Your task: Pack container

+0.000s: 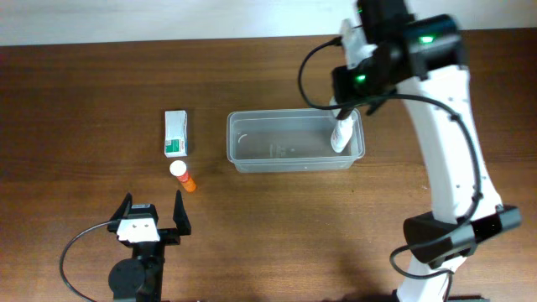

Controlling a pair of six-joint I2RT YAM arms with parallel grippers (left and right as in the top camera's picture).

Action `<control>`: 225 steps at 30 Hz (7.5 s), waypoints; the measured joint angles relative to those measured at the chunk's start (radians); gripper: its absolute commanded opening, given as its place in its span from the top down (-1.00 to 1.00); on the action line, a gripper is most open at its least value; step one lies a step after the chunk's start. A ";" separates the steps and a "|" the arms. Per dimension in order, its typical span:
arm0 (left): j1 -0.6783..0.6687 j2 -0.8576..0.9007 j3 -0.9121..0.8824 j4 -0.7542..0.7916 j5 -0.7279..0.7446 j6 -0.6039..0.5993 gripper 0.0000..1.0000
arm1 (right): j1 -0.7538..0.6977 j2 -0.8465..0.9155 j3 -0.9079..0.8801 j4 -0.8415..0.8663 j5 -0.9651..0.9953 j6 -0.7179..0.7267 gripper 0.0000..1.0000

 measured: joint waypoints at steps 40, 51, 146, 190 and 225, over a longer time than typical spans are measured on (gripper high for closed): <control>0.000 0.000 0.000 0.000 0.000 0.000 -0.99 | 0.031 0.002 -0.768 0.716 0.086 0.223 0.58; 0.000 0.000 0.000 0.000 0.000 0.000 -0.99 | 0.012 0.002 -0.771 0.724 0.087 0.224 0.44; 0.000 0.000 0.000 0.000 0.000 0.000 -0.99 | -0.890 0.001 -0.348 0.121 0.057 0.172 -0.96; 0.000 0.000 0.000 0.000 0.000 0.000 -0.99 | -0.888 0.125 -0.705 0.516 0.066 0.171 -0.97; 0.000 0.000 0.000 0.000 0.000 0.000 -0.99 | -0.888 0.126 -0.783 0.656 0.066 0.159 -0.97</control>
